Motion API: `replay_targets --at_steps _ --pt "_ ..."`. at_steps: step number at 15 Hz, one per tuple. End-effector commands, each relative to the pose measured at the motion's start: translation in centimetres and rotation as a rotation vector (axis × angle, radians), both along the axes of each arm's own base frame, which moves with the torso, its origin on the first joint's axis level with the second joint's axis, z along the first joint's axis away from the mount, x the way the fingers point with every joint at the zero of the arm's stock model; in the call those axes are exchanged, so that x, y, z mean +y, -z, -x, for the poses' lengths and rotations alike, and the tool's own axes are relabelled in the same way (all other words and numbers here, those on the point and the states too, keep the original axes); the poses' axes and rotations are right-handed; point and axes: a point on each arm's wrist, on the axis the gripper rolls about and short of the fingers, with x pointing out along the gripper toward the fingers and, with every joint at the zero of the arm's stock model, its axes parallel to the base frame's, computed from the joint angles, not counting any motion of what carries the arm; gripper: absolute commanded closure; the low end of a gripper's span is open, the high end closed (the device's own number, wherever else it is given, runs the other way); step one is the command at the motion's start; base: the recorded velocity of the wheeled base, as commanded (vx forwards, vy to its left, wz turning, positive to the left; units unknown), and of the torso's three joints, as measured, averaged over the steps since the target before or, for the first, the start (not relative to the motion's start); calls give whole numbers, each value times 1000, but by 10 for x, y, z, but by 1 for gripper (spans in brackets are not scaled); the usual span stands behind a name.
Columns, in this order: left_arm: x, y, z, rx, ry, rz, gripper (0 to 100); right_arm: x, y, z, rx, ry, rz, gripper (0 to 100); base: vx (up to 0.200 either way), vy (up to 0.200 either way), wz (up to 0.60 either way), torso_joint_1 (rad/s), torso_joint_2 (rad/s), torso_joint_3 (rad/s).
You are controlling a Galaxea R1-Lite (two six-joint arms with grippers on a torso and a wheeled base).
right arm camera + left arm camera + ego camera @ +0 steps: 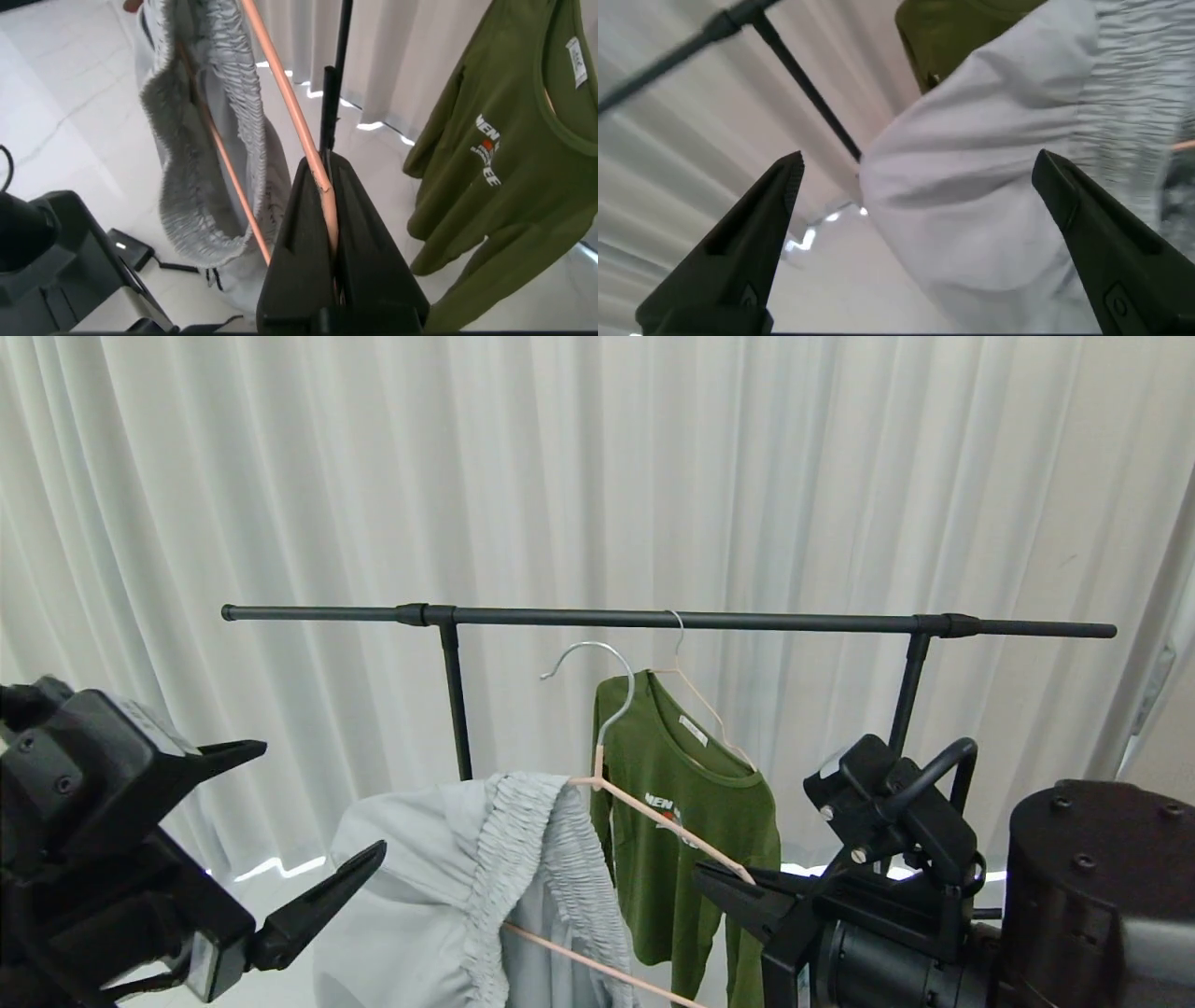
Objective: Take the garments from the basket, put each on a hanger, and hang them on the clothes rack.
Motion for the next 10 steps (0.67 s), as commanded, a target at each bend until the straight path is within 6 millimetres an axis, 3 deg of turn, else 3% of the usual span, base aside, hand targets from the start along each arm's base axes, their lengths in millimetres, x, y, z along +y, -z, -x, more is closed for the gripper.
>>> replay_targets --at_steps 1,5,10 --pt "-9 9 -15 40 49 -74 0 1 0 0 0 -2 0 100 0 0 0 0 0 0" --pt "-24 14 -29 75 155 -130 0 3 -1 1 -2 -23 -9 100 0 0 0 0 0 0" --pt "-38 10 -49 -8 172 -131 0 6 -1 3 -30 -67 -9 100 0 0 0 0 0 0"
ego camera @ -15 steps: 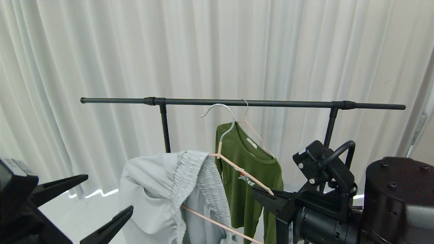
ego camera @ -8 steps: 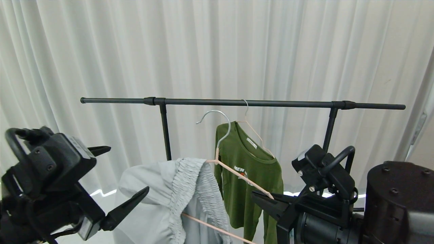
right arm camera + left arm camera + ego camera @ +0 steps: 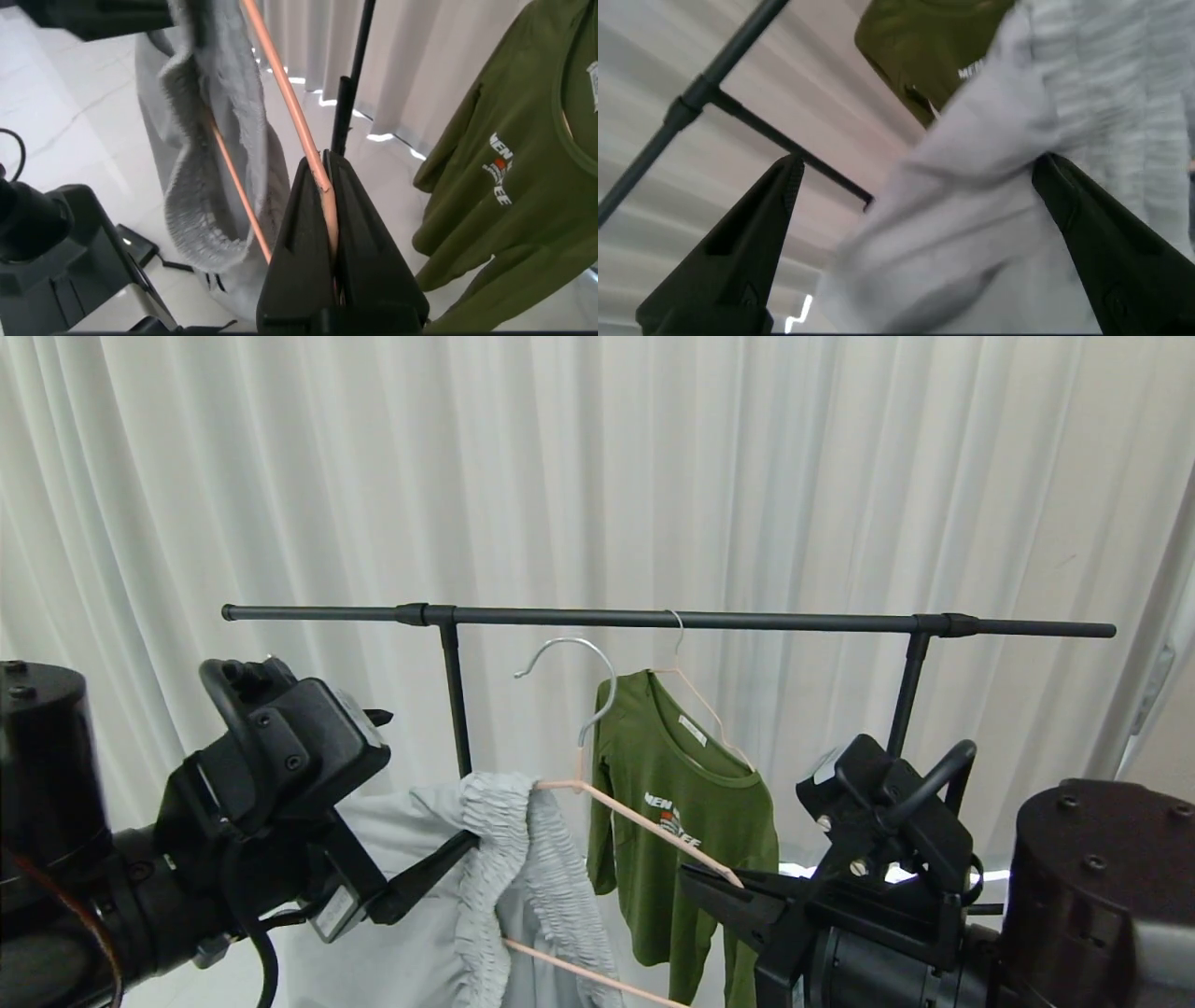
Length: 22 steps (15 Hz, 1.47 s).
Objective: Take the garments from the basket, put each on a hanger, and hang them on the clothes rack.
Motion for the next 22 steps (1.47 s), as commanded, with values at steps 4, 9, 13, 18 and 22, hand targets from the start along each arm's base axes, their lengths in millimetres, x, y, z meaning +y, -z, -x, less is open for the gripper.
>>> replay_targets --at_steps 4,9,13,18,22 --pt "-11 7 -14 3 10 -17 0 4 -2 5 -11 -29 -8 100 0 0 0 0 0 0" --pt "-12 7 -13 1 20 -22 0 6 -3 12 -32 -81 -15 100 0 0 0 0 0 0" --pt "-11 9 -12 0 25 -30 0 6 -5 14 -41 -99 -33 100 0 0 0 0 0 0" --pt "-11 10 -11 0 28 -39 0 5 -2 20 -62 -147 -49 100 0 0 0 0 0 0" --pt "-10 11 -10 -3 31 -47 100 7 -4 22 -70 -169 -73 100 0 0 0 0 0 0"
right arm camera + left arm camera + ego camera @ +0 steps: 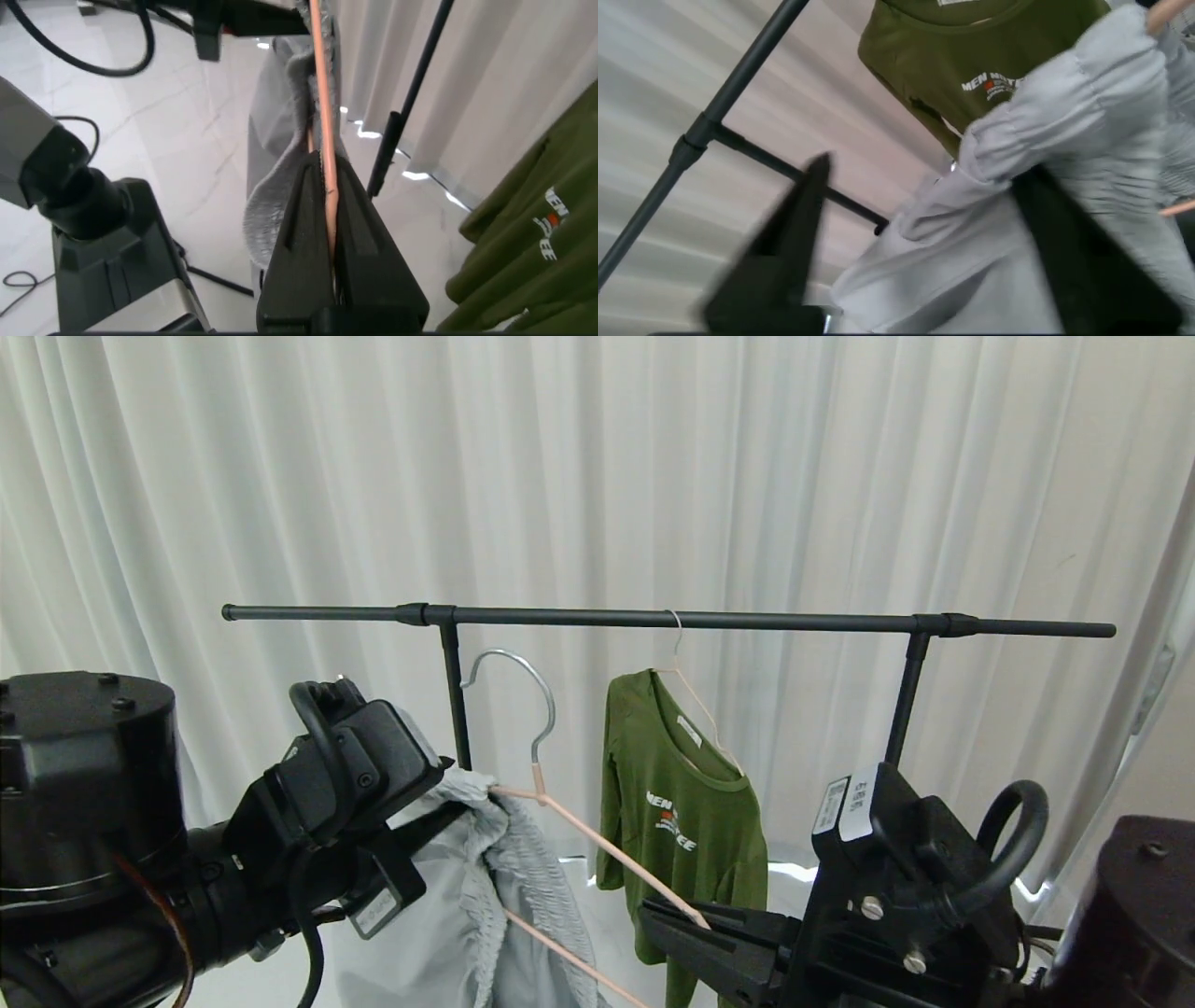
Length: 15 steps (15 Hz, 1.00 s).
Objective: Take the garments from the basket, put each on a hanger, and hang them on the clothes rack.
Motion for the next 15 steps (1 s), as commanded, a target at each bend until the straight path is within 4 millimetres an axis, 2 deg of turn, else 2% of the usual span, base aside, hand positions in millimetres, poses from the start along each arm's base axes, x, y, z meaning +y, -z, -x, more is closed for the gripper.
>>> replay_targets --at_steps 1,15 --pt "0 0 1 -2 0 2 100 1 1 1 0 -15 0 100 0 0 0 0 0 0" --pt "1 0 9 -11 12 3 100 0 -1 -1 -1 -12 -7 100 0 0 0 0 0 0"
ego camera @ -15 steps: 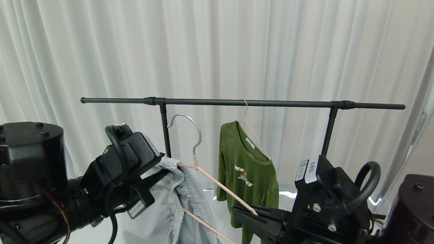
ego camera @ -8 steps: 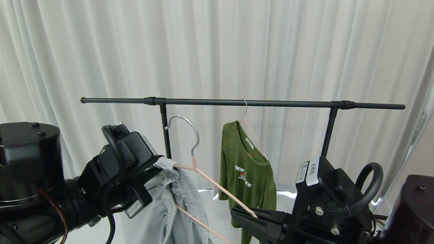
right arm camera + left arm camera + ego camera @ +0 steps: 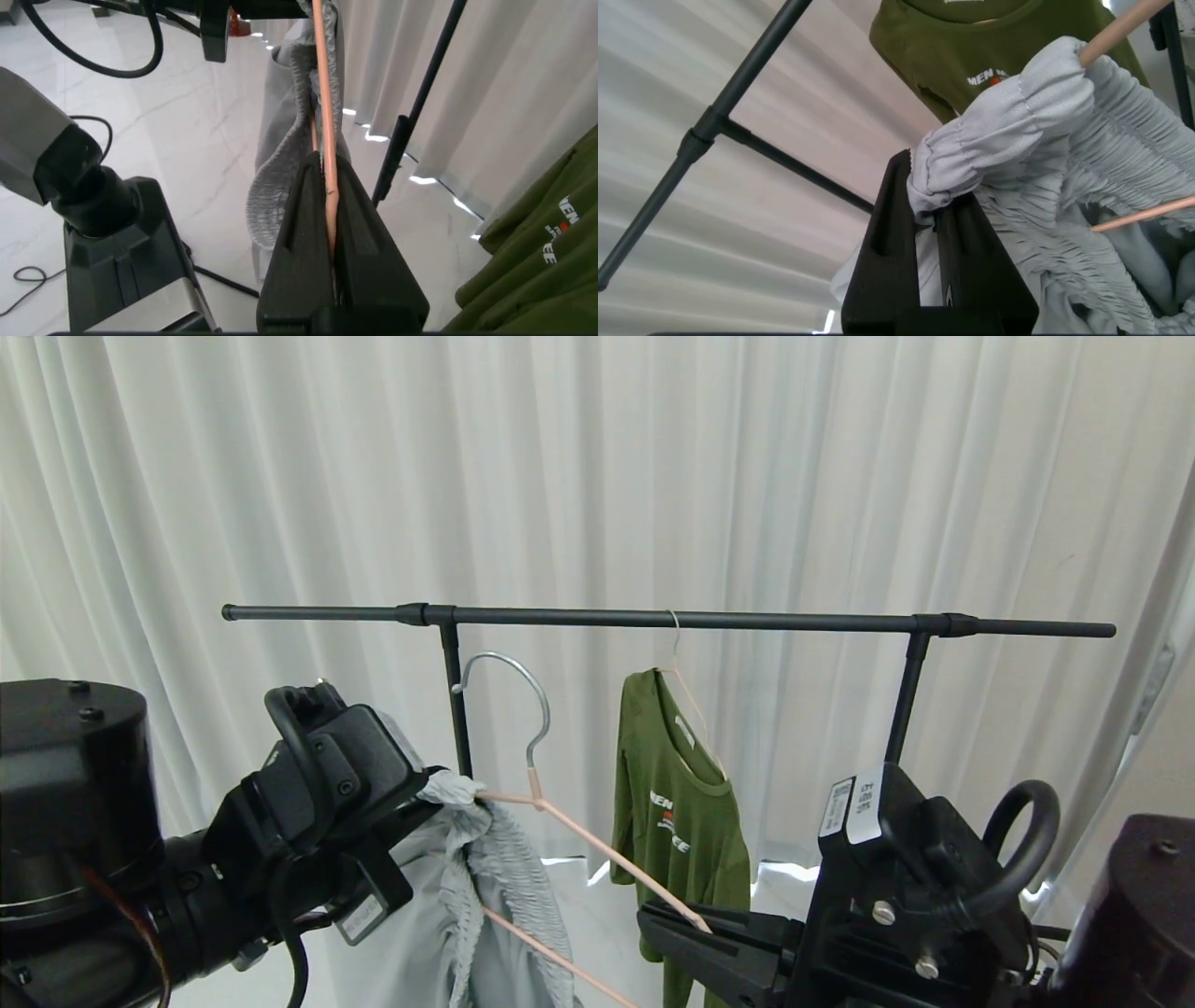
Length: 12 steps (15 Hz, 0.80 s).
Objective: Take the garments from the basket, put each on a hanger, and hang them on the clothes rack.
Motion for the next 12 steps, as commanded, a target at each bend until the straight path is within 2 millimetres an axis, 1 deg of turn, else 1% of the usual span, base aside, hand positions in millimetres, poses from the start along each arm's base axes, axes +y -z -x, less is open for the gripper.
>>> replay_targets --at_steps 1,3,4,7,12 --pt "0 1 1 3 4 -2 100 1 0 0 0 0 -2 100 0 0 0 0 0 0" --pt "1 3 2 6 4 -6 100 1 0 0 1 -3 -1 100 0 0 0 0 0 0" --pt "0 3 2 7 7 -4 0 1 0 0 1 -5 -1 100 0 0 0 0 0 0" --pt "-1 1 3 7 14 10 0 2 -2 0 -11 -17 -32 100 0 0 0 0 0 0" --pt "-1 -3 7 -2 53 29 0 -1 0 3 -14 -99 -41 100 0 0 0 0 0 0"
